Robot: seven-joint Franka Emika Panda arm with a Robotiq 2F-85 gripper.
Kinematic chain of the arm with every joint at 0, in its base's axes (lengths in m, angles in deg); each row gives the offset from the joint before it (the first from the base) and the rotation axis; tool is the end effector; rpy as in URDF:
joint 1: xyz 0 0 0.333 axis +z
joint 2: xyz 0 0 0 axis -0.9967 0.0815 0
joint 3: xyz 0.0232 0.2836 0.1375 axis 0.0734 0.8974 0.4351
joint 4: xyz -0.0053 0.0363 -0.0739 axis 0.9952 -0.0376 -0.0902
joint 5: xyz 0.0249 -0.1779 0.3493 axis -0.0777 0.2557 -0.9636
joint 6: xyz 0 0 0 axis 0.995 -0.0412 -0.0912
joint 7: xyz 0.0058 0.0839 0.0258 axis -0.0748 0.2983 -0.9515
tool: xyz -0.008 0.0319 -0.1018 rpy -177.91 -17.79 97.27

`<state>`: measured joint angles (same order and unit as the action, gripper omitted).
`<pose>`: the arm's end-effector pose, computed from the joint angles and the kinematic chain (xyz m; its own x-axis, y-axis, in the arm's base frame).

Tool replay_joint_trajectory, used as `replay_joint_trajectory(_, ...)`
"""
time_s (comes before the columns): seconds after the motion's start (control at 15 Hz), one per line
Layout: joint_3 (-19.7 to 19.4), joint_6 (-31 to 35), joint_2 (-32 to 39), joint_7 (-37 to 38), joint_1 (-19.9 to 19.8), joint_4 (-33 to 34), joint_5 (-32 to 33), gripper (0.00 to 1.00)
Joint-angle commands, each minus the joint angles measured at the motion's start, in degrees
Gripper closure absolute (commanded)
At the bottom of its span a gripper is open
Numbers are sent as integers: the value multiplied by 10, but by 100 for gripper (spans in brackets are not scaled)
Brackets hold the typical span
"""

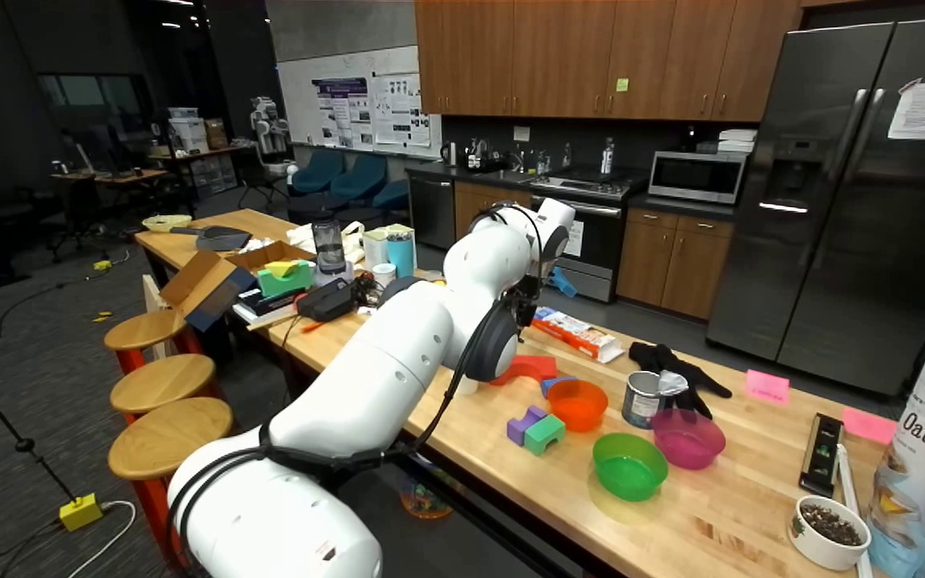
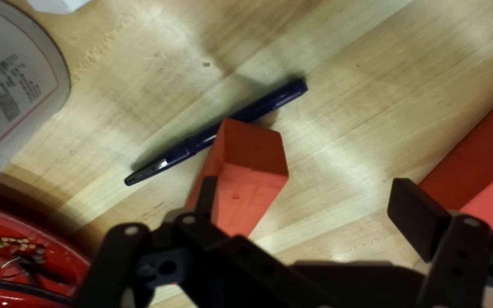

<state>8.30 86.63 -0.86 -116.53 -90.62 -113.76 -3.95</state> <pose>0.7811 0.0256 0.3187 -0.6065 0.7323 0.3096 0.7802 0.6231 0.0546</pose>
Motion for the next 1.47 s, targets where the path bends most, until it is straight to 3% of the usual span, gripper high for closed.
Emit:
replay_joint_trajectory(0.0,8,18,27,-41,0,45,-3,0)
replay_joint_trajectory(0.33,12,65,42,-80,2,58,-6,0)
replay_joint_trajectory(0.93,28,-1,52,-114,0,61,-9,0)
replay_joint_trajectory(1.0,30,3,54,-116,-1,63,-9,4)
replay_joint_trajectory(1.07,31,6,55,-114,-2,64,-11,26)
replay_joint_trajectory(1.2,32,16,58,-108,-1,66,-13,29)
replay_joint_trajectory(1.4,35,19,59,-108,-3,66,-15,49)
